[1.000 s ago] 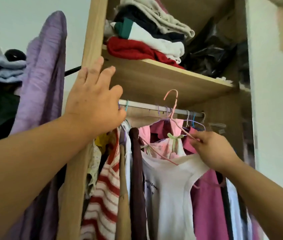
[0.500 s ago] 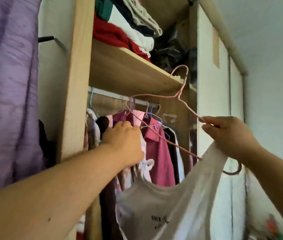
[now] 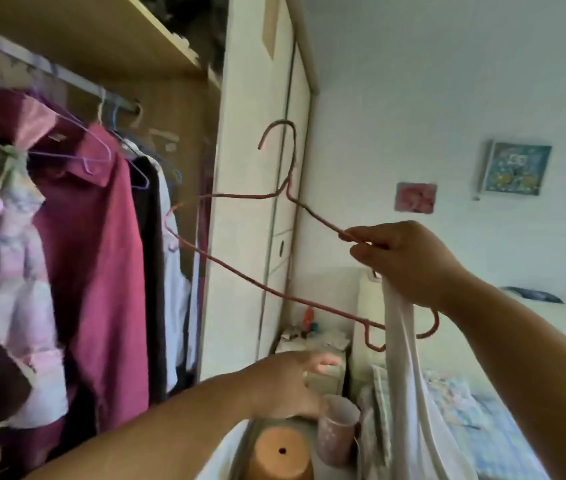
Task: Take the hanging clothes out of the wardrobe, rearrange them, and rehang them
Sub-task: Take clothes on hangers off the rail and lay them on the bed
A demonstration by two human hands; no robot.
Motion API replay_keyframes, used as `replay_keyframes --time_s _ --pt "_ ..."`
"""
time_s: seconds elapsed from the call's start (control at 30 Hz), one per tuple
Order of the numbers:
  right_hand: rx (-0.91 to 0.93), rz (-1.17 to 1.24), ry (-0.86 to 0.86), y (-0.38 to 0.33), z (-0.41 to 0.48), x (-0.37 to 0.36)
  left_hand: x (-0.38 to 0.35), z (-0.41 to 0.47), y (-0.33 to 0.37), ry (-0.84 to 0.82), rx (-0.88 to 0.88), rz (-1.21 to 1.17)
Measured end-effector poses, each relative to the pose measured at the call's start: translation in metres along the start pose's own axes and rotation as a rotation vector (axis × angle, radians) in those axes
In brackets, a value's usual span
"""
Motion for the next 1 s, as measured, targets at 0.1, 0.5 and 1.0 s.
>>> replay_keyframes --time_s 0.1,0.5,1.0 --pt "-0.062 -0.081 -0.016 0.029 -0.039 0.028 -0.075 0.032 0.048 -0.087 -0.156 -0.242" --pt "-0.306 -0.27 -0.012 0.121 -0.166 0.126 -0.234 0.063 0.176 -0.184 -0.392 -0.338" --pt "-0.488 -0.288 0.065 0.143 -0.223 0.146 -0.271 0.075 0.081 -0.529 -0.31 0.166"
Point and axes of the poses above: each hand's wrist, its own z-axis towards the middle knuckle, its own x-axis out of the back of the hand, y = z × x, the point moved 6 cm from there along z, towards the middle knuckle, and after that the axes turned 1 degree about z, right-handed, at the moved point
